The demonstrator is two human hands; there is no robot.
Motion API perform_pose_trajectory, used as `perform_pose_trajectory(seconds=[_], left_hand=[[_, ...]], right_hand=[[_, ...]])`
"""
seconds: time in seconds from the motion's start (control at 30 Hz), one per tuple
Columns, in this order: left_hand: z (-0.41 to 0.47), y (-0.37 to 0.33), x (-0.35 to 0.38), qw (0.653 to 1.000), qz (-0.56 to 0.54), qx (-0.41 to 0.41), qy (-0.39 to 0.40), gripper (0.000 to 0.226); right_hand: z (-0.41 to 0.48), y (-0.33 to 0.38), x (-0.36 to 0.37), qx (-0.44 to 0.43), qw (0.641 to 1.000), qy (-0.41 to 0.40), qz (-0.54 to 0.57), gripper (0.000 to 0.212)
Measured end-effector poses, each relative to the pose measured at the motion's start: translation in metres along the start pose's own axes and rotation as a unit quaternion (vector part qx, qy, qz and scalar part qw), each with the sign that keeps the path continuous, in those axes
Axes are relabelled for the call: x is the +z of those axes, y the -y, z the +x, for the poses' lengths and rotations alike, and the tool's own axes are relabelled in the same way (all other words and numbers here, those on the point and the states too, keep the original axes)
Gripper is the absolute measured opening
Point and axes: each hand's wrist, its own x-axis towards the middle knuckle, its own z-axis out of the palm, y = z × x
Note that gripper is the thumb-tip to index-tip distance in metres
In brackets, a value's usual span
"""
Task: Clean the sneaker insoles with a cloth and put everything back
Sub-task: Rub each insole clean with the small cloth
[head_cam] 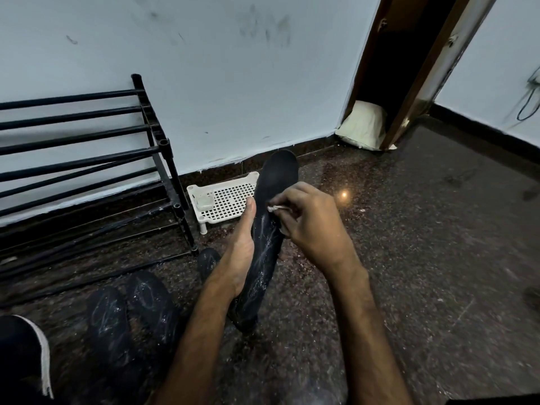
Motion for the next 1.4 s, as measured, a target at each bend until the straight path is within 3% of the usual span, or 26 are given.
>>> perform_pose_trajectory(seconds=[0.1,0.17,0.3,0.43,0.57,0.63,0.7,0.8,0.97,1.2,1.4], left_hand=[[0.0,-0.003,-0.007,0.999,0.037,-0.004,-0.02,0.075],[0.001,-0.005,-0.008,0.999,0.032,0.001,-0.018,0.076],[0.004,0.001,-0.008,0.998,0.061,-0.011,-0.021,0.079],[0.004,0.006,-0.004,0.999,0.044,-0.01,-0.021,0.075],[0.002,0.003,-0.007,0.996,0.069,-0.003,-0.051,0.072],[0.002,0.0,-0.008,0.997,0.048,-0.011,-0.053,0.074],[0.003,-0.001,-0.008,0.998,0.037,-0.022,-0.053,0.075],[0.005,0.001,-0.006,0.995,-0.004,-0.072,-0.072,0.074],[0.009,0.002,0.003,0.967,-0.163,-0.166,-0.1,0.077],[0.009,0.004,0.002,0.958,-0.202,-0.18,-0.097,0.079],[0.008,0.005,0.002,0.97,-0.159,-0.155,-0.101,0.076]], right_hand=[[-0.009,-0.026,0.0,0.086,0.994,0.037,-0.063,0.011],[-0.013,-0.036,-0.005,0.123,0.989,0.01,-0.076,0.012],[-0.006,-0.02,-0.012,0.059,0.992,-0.112,-0.015,0.018],[0.0,-0.008,0.009,-0.031,0.998,-0.053,0.007,0.018],[-0.017,-0.04,0.021,0.075,0.996,0.009,-0.036,0.012],[-0.028,-0.057,0.02,0.142,0.989,0.016,-0.045,0.014],[-0.03,-0.063,0.015,0.176,0.983,-0.04,-0.025,0.015],[-0.02,-0.052,0.007,0.148,0.982,-0.115,0.0,0.017],[-0.014,-0.035,0.013,0.158,0.976,-0.135,0.068,0.023],[-0.031,-0.059,0.032,0.284,0.899,-0.157,0.294,0.015],[-0.031,-0.063,0.031,0.308,0.827,-0.104,0.459,0.027]])
